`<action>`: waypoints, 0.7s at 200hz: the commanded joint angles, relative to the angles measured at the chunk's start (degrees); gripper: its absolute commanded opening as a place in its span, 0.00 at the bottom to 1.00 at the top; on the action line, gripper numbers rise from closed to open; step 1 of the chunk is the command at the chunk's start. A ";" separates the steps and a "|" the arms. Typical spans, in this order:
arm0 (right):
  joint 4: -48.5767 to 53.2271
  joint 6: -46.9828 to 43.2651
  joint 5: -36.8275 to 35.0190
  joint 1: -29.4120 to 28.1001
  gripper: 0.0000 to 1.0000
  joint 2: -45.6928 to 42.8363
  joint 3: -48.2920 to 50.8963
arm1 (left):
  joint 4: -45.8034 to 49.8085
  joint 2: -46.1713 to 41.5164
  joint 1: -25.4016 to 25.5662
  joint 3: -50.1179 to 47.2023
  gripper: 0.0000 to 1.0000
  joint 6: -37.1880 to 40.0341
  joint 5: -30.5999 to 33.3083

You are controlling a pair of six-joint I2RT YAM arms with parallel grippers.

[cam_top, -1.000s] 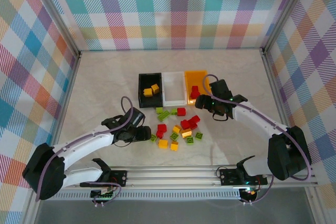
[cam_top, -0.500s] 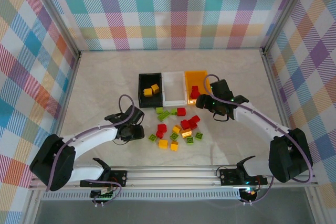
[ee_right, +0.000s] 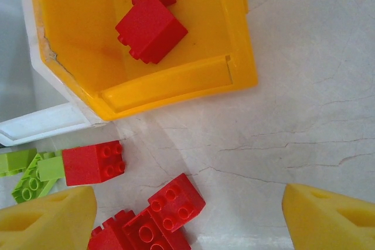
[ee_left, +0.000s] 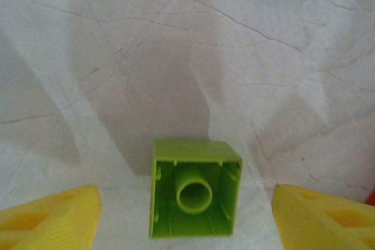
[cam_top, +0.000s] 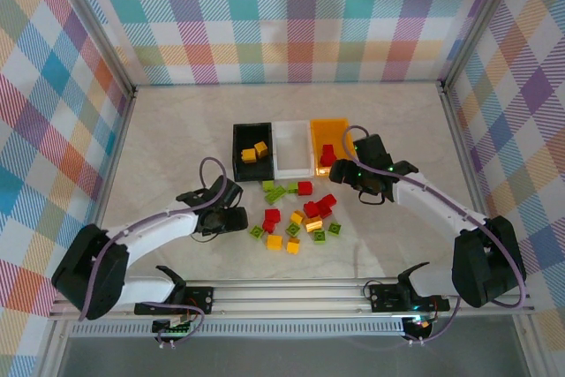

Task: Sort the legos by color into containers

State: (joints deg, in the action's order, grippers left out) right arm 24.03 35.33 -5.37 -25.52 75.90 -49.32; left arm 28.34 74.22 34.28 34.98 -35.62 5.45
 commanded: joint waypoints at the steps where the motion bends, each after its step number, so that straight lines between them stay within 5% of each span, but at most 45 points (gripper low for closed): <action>1: -0.26 -0.07 -0.42 -0.14 0.83 -1.78 0.89 | -4.10 3.84 -0.49 1.51 0.74 1.95 2.22; 38: 0.23 -0.09 -1.03 -0.15 0.83 -2.40 1.07 | -5.50 7.29 -0.51 2.31 0.53 2.91 3.35; 88: -0.47 -0.11 -1.32 -0.05 0.83 -2.29 1.07 | -0.98 0.83 0.49 3.13 0.34 2.52 1.87; 140: -0.81 0.26 -1.23 -0.10 0.83 -2.25 1.59 | 0.60 4.12 3.06 19.97 0.33 3.99 -0.10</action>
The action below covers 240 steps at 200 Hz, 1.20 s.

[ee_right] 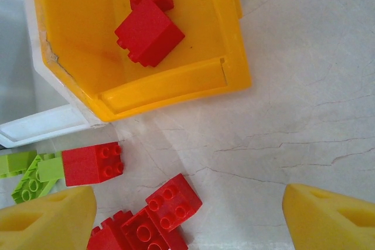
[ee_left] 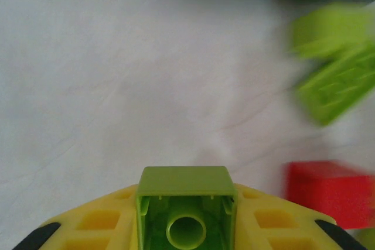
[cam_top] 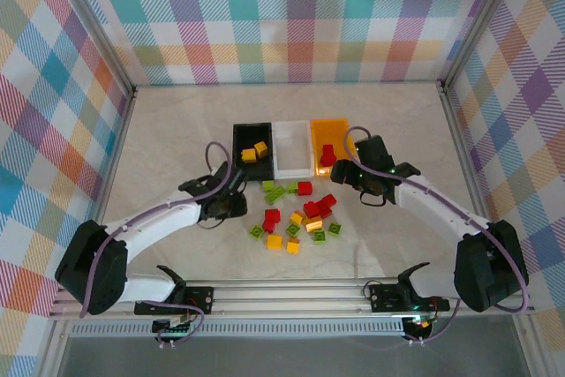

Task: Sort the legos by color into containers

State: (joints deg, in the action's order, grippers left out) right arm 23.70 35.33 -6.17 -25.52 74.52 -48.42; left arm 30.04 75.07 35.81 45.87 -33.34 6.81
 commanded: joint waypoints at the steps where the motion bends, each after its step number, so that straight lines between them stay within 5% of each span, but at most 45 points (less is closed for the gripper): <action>1: -0.49 0.26 -0.42 -0.04 0.83 -0.82 0.70 | -1.16 3.56 1.62 9.52 0.33 1.84 -1.49; 108: 2.64 1.00 -1.82 -0.06 0.83 -2.26 1.58 | -0.22 39.84 1.92 49.13 0.34 8.20 -0.63; 141: 3.45 0.81 -0.79 -0.06 0.84 -3.87 1.48 | 1.51 43.79 1.45 53.91 0.54 8.28 -2.32; 187: 4.38 -0.02 0.05 -0.06 0.84 -5.19 1.27 | 0.88 36.95 2.47 51.99 0.70 7.42 -4.95; 240: 3.50 -0.76 3.97 -0.15 0.84 -6.32 2.87 | -1.60 14.79 5.92 26.93 0.76 4.34 -6.01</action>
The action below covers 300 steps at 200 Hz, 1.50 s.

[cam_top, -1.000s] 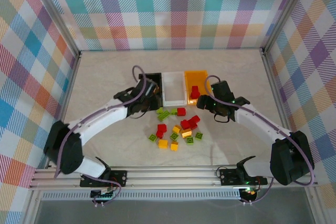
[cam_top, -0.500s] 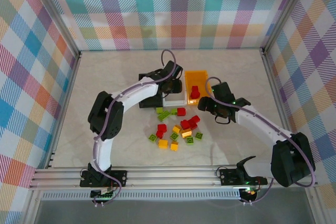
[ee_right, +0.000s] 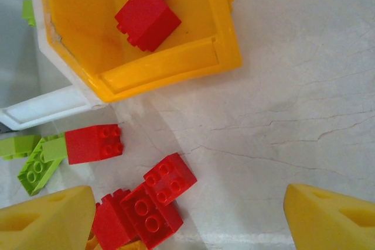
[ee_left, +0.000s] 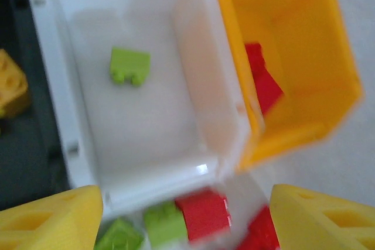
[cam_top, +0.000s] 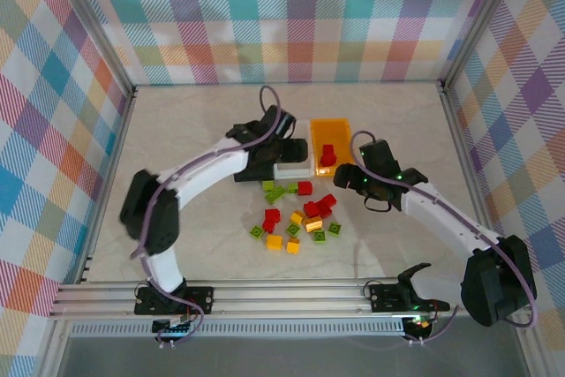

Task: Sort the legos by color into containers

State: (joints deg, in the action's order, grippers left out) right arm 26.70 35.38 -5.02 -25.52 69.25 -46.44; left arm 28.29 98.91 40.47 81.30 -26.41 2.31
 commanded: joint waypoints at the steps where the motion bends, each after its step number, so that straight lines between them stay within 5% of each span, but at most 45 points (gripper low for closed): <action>1: 0.53 -0.78 2.95 -0.15 0.84 -1.05 0.90 | 0.21 -9.47 1.27 -9.00 0.76 -2.63 -1.60; 41: -1.15 -0.89 4.92 -0.24 0.84 -1.15 2.48 | 0.68 -23.68 2.00 -26.61 0.77 -4.96 -3.74; 80: -2.28 -0.22 6.33 -0.23 0.83 0.68 2.31 | -4.34 -26.11 4.27 -34.72 0.79 -6.31 -3.58; 124: -1.49 -0.30 5.29 -0.24 0.84 -0.08 2.30 | -2.43 -16.23 10.80 -28.98 0.76 -0.79 4.86; 209: -0.24 -0.66 3.76 -0.24 0.84 -2.63 3.15 | -1.48 -5.51 11.01 -26.18 0.72 0.75 9.07; 300: 0.09 0.06 2.36 -0.23 0.84 -3.98 3.52 | -0.80 -4.91 10.95 -26.53 0.40 0.67 8.46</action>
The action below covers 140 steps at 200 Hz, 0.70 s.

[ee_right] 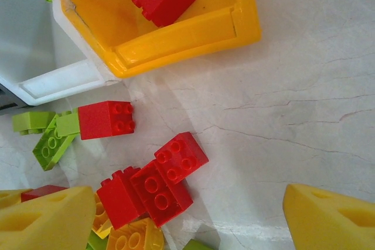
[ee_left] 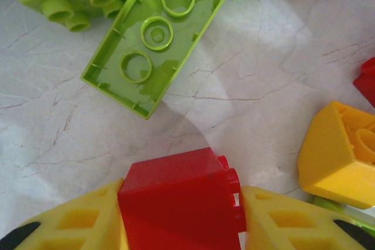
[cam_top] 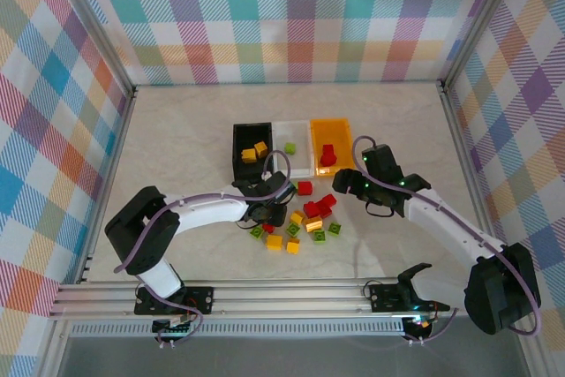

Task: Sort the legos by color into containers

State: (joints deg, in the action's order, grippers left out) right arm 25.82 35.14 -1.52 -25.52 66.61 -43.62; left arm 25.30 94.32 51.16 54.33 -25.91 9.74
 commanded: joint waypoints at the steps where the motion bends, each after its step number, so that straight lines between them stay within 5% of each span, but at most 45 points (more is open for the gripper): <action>1: 0.97 0.29 -1.13 -0.23 0.84 -1.37 0.71 | 2.25 -0.48 0.30 0.48 0.39 0.12 1.05; 72: 0.63 0.81 -1.61 -0.26 0.84 -2.25 1.50 | 4.01 -4.72 -1.35 13.10 0.38 2.14 1.36; 140: 0.21 1.50 -1.99 -0.23 0.84 -1.74 2.56 | -1.19 15.49 -6.13 41.05 0.41 2.23 -8.37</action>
State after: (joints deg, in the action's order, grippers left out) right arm 25.78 35.57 -2.74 -25.52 65.28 -42.61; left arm 24.93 102.26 46.17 87.13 -24.36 6.13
